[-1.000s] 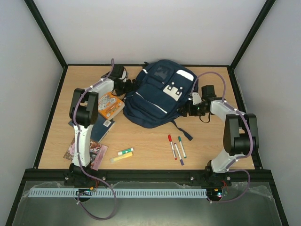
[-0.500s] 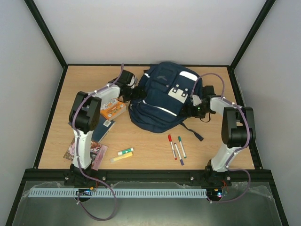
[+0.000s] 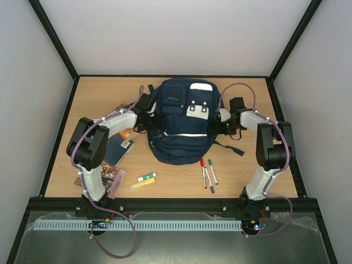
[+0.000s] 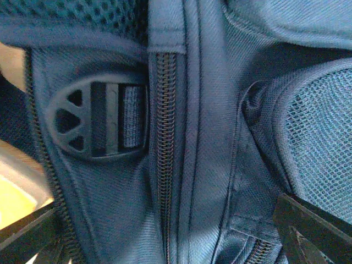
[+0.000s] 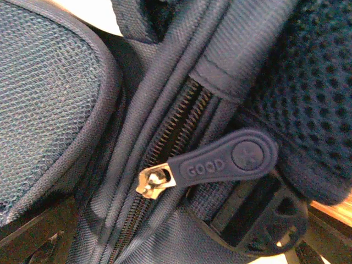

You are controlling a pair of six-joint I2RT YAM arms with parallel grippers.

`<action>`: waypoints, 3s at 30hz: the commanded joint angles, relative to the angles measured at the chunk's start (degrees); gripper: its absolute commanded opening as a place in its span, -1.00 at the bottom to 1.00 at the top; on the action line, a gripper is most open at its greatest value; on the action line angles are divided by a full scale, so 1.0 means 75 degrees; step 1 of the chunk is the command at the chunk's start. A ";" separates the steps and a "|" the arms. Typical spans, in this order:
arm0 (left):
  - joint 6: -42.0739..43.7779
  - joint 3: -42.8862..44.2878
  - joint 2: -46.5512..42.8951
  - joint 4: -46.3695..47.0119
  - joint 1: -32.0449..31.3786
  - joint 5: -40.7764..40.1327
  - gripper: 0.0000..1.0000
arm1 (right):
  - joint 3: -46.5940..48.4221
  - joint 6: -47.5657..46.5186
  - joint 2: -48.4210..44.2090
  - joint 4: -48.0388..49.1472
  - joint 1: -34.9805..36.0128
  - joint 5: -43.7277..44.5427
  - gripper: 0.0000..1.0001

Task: Pack the student bag
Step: Adjust the student bag at the center of the board, then pick up the book from the center of the board.

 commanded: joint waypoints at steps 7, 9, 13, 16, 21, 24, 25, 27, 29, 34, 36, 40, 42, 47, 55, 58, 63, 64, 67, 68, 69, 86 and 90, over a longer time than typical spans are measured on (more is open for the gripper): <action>0.1237 0.2313 -0.0975 -0.2590 -0.0307 -0.0587 0.99 | -0.0522 0.0144 -0.1096 0.0377 0.0301 0.0535 0.99; 0.1057 0.1885 -0.1437 -0.2518 -0.0224 -0.0972 0.99 | -0.0632 0.0085 -0.1365 0.0392 0.0284 0.0620 0.99; 0.0507 0.0497 -0.2666 -0.1954 0.0365 -0.1226 0.99 | -0.0817 0.0028 -0.1989 0.0472 0.0283 0.0622 0.99; 0.0143 -0.0565 -0.3434 -0.1492 0.1244 -0.0885 0.99 | -0.0939 -0.0008 -0.2444 0.0569 0.0283 0.0466 0.99; -0.0252 -0.1738 -0.4164 -0.1017 0.2509 -0.0085 0.99 | -0.0984 0.0134 -0.3167 0.0690 0.0438 -0.0041 0.94; -0.0356 -0.1931 -0.4135 -0.0973 0.3058 0.0131 0.99 | -0.0669 0.0130 -0.3396 0.0654 0.0922 -0.0307 0.88; -0.0420 -0.1951 -0.4091 -0.0966 0.3231 0.0148 0.99 | -0.0504 0.0139 -0.3375 0.0624 0.1118 -0.0376 0.86; -0.0623 -0.2017 -0.3971 -0.0975 0.3601 0.0174 0.99 | -0.0114 0.0212 -0.3208 0.0552 0.1528 -0.0384 0.80; -0.0862 -0.2205 -0.3930 -0.0649 0.4045 0.0645 0.99 | 0.0371 0.0324 -0.2926 0.0477 0.1968 -0.0193 0.76; -0.1324 -0.2292 -0.3446 0.0140 0.4664 0.1217 0.99 | 0.1728 0.0629 -0.1821 0.0381 0.3094 -0.0005 0.57; -0.1410 -0.2211 -0.3185 0.0320 0.4721 0.1205 0.99 | 0.2187 0.0793 -0.1315 0.0504 0.3432 -0.0022 0.44; -0.1475 -0.1956 -0.2672 0.0618 0.4763 0.1254 0.99 | 0.3246 0.1078 -0.0063 0.0555 0.4063 -0.0112 0.09; -0.1499 -0.1796 -0.2417 0.0669 0.4774 0.1258 0.99 | 0.4001 0.1181 0.0700 0.0496 0.4347 -0.0075 -0.05; -0.1527 -0.1527 -0.1878 0.0813 0.4850 0.1468 0.99 | 0.5507 0.1374 0.2282 0.0378 0.4824 -0.0007 -0.34; -0.1565 -0.1266 -0.1310 0.0790 0.4892 0.1610 0.99 | 0.8008 0.1772 0.4458 -0.0204 0.5002 0.0135 -0.37; -0.1567 -0.1222 -0.1216 0.0741 0.4887 0.1560 0.99 | 0.8458 0.1634 0.4937 -0.0265 0.5083 0.0586 -0.35; -0.1640 -0.1063 -0.1014 0.0607 0.4892 0.1404 0.99 | 0.8704 0.1702 0.5463 -0.0283 0.5098 0.1567 -0.38; -0.1652 -0.1025 -0.0947 0.0582 0.4893 0.1382 0.99 | 0.8711 0.1732 0.5530 -0.0272 0.5100 0.1754 -0.41; -0.1732 -0.0784 -0.0757 0.0418 0.4893 0.1188 0.99 | 0.8700 0.1812 0.5742 -0.0289 0.5097 0.2087 -0.48; -0.1772 -0.0703 -0.0697 0.0337 0.4893 0.1115 0.99 | 0.8700 0.1841 0.5802 -0.0290 0.5099 0.2173 -0.50; -0.1797 -0.0640 -0.0605 0.0267 0.4893 0.1087 0.99 | 0.8700 0.1849 0.5861 -0.0309 0.5106 0.2207 -0.52; -0.2085 0.0235 0.0433 -0.0265 0.4553 0.0844 0.99 | 0.8537 0.1890 0.6246 -0.0563 0.5216 0.1708 -0.53; -0.2142 0.0308 0.0615 -0.0231 0.4434 0.0945 0.99 | 0.8490 0.1853 0.6255 -0.0602 0.5240 0.1675 -0.53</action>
